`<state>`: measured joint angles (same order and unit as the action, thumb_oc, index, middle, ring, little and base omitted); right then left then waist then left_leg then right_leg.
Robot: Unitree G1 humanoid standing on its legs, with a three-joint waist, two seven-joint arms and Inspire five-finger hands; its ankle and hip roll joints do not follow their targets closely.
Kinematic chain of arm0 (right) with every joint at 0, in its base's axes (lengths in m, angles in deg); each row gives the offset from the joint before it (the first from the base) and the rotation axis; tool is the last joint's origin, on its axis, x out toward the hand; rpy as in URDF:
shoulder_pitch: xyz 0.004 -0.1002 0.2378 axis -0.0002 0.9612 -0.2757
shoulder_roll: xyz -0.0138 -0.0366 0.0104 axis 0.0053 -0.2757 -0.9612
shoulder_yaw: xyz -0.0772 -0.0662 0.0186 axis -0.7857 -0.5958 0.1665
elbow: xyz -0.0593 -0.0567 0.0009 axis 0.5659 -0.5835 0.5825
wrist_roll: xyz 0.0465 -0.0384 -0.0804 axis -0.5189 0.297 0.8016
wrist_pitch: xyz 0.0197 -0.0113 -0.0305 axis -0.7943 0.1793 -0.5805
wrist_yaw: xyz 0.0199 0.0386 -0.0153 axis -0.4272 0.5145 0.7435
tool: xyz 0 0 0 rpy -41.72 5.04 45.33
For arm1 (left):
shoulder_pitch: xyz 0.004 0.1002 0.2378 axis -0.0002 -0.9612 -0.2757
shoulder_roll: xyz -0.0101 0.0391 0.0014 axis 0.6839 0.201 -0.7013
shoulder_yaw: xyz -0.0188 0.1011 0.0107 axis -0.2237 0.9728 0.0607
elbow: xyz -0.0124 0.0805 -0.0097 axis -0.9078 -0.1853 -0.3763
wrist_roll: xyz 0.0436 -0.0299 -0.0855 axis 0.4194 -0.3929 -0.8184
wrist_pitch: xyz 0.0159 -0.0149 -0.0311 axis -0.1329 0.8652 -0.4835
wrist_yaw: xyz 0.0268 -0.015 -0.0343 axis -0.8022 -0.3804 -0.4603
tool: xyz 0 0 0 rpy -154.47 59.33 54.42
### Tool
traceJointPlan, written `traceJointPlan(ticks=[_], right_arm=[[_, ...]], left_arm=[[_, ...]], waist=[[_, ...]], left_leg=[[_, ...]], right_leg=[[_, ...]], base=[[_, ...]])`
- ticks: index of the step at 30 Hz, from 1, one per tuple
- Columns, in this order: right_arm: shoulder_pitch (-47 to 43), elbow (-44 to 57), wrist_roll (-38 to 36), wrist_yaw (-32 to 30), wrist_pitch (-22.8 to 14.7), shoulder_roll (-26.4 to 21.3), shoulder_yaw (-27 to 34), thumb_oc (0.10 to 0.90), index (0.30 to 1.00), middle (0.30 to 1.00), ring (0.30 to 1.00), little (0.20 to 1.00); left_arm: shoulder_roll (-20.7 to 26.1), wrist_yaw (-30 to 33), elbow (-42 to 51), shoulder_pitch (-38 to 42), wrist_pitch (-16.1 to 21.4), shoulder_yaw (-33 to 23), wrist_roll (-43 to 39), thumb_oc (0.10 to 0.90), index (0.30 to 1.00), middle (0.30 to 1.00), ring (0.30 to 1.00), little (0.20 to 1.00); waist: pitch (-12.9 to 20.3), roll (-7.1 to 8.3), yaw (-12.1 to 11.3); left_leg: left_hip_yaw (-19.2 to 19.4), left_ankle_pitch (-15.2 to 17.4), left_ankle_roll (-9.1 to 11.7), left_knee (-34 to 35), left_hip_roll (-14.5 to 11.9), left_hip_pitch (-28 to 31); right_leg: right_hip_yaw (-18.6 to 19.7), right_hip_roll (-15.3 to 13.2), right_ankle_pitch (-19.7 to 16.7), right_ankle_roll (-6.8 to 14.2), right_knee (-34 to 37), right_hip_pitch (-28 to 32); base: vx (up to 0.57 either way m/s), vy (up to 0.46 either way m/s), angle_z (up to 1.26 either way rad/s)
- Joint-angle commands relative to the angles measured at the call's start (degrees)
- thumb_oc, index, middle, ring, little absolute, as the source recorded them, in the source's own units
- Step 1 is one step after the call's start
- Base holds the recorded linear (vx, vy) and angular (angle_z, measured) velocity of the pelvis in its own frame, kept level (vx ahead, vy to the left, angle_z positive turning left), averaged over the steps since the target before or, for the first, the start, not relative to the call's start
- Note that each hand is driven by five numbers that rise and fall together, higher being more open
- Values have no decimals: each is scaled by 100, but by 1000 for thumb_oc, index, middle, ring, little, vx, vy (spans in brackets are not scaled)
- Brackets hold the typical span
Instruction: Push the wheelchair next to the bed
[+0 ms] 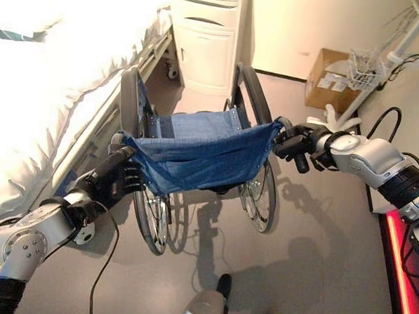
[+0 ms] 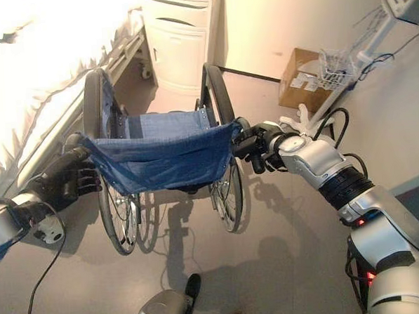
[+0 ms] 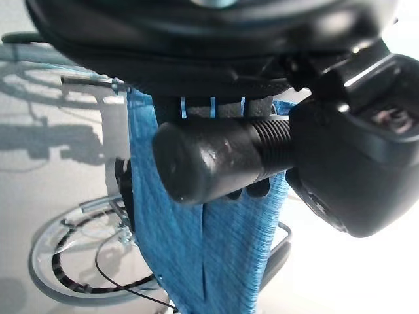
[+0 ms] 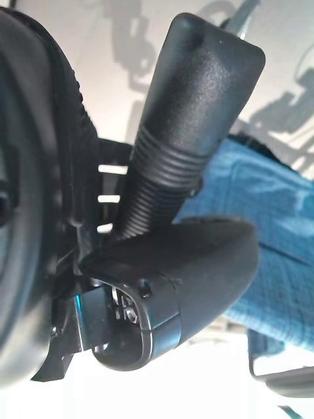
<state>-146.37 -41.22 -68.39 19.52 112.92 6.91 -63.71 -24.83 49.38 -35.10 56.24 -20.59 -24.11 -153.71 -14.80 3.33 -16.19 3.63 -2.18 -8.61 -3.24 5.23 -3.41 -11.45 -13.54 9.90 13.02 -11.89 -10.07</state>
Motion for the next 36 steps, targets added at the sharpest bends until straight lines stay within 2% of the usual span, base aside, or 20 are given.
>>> traceJointPlan(ticks=[1,2,3,4,5,7,9,10,11,13,14,16,17,18,20,24,28,34,35,36], right_arm=[[-802,1188,-139,313,-920,-620,-26,400,300,300,300,300],[-914,1495,-420,185,-638,-745,-4,400,300,300,300,300],[-931,1545,-452,182,-600,-763,1,400,300,300,300,300],[-945,1612,-576,173,-542,-868,8,400,300,300,300,300],[-966,1616,-626,171,-540,-900,-23,400,300,300,300,300],[-990,1446,-590,363,-596,-906,-88,400,300,300,300,300],[-1012,1334,-626,455,-597,-931,-175,400,300,300,300,300],[-1033,1228,-543,560,-605,-918,-237,400,300,300,300,300],[-1026,1228,-487,591,-592,-929,-277,400,300,300,300,300],[-998,1319,-510,531,-586,-982,-306,400,300,300,300,300],[-982,1356,-524,502,-583,-998,-303,400,300,300,300,300],[-880,1415,-378,446,-509,-877,-195,400,300,300,300,300],[-863,1409,-325,448,-493,-837,-182,400,300,300,300,300],[-812,1469,-296,381,-410,-819,-150,400,300,300,300,300],[-747,1524,-348,323,-367,-865,-115,400,300,300,300,300],[-606,1624,-414,363,-337,-1071,-60,400,300,300,300,300],[-401,1701,-412,335,-391,-1135,95,400,300,300,300,300],[-230,1809,-375,249,-319,-1079,177,400,300,300,300,300],[-187,1812,-366,202,-306,-1066,214,400,300,300,300,300],[-183,1813,-366,196,-304,-1067,221,400,300,300,300,300]], left_arm=[[327,64,24,917,853,-303,-166,400,300,300,300,300],[236,27,118,688,847,-455,5,400,300,300,300,300],[214,39,144,627,873,-497,38,400,300,300,300,300],[149,-69,220,375,916,-662,132,400,300,300,300,300],[114,-96,235,300,947,-693,161,400,300,300,300,300],[-23,-46,403,32,950,-820,200,400,300,300,300,300],[-180,79,548,-155,910,-876,244,400,300,300,300,300],[-296,189,647,-253,848,-910,282,400,300,300,300,300],[-390,296,715,-283,813,-874,315,400,300,300,300,300],[-456,383,789,-342,799,-861,333,400,300,300,300,300],[-462,400,815,-365,801,-874,318,400,300,300,300,300],[-447,362,746,-408,857,-936,247,400,300,300,300,300],[-444,367,717,-393,880,-933,232,400,300,300,300,300],[-434,356,669,-309,880,-874,205,400,300,300,300,300],[-473,356,614,-177,813,-832,258,400,300,300,300,300],[-467,397,331,204,727,-641,289,400,300,300,300,300],[-322,296,23,460,683,-562,277,400,300,300,300,300],[-234,246,-77,513,678,-556,286,400,300,300,300,300],[-222,308,-78,523,689,-557,280,411,316,316,316,316],[-218,319,-77,526,689,-556,273,456,385,385,385,385]], waist=[[115,20,258],[141,83,277],[147,94,285],[205,204,299],[222,222,306],[353,267,314],[432,237,325],[400,277,314],[338,317,299],[262,326,256],[249,311,251],[246,144,224],[256,107,224],[259,39,207],[286,51,228],[464,4,394],[522,-37,496],[537,-74,519],[532,-65,527],[529,-63,525]], left_leg=[[-1335,1030,652,-658,12,355],[-1461,1178,722,-607,-144,606],[-1478,1195,733,-599,-165,643],[-1483,1201,764,-697,-185,668],[-1520,1193,776,-748,-185,660],[-1560,890,951,-991,-347,724],[-1528,319,1154,-1305,-513,665],[-1395,-143,1272,-2050,-474,324],[-1264,-273,1277,-2637,-348,-82],[-1094,-202,1250,-2824,-251,-457],[-1050,-184,1246,-2696,-268,-484],[-798,-272,1302,-1230,-505,-402],[-755,-306,1320,-974,-550,-381],[-627,-509,1394,-687,-609,-452],[-575,-410,1378,-639,-612,-501],[-452,-148,1341,4,-639,-15],[-371,24,1285,116,-611,254],[-264,108,1200,299,-602,463],[-238,122,1180,342,-611,502],[-234,123,1178,347,-612,509]], right_leg=[[165,190,-1859,-118,1169,84],[179,139,-2012,-47,1170,-23],[183,139,-2024,-42,1133,-36],[263,214,-1980,-19,1150,152],[292,235,-1973,-22,1126,194],[191,407,-1773,-121,1036,353],[62,549,-1552,-315,1010,503],[-61,593,-1468,-470,1105,738],[-119,599,-1436,-552,1166,907],[-222,651,-1406,-612,1239,1111],[-233,685,-1380,-621,1257,1160],[-361,862,-1237,-629,1380,1420],[-391,886,-1218,-629,1400,1450],[-481,936,-1149,-667,1438,1569],[-535,912,-1076,-698,1451,1620],[-656,845,-1079,-641,1521,1646],[-625,767,-1091,-566,1505,1647],[-618,721,-1091,-503,1517,1684],[-613,711,-1093,-488,1515,1682],[-612,710,-1094,-487,1515,1684]], base=[[542,-445,82],[366,-273,52],[465,-345,60],[266,-200,48],[416,-277,67],[344,-181,67],[230,-110,73],[182,-158,43],[135,-144,3],[121,-102,-6],[159,-51,20],[156,37,27],[146,58,11],[127,41,3],[96,47,-9],[84,127,-4],[69,80,9],[31,52,-5],[8,6,-4],[4,-2,-3]])
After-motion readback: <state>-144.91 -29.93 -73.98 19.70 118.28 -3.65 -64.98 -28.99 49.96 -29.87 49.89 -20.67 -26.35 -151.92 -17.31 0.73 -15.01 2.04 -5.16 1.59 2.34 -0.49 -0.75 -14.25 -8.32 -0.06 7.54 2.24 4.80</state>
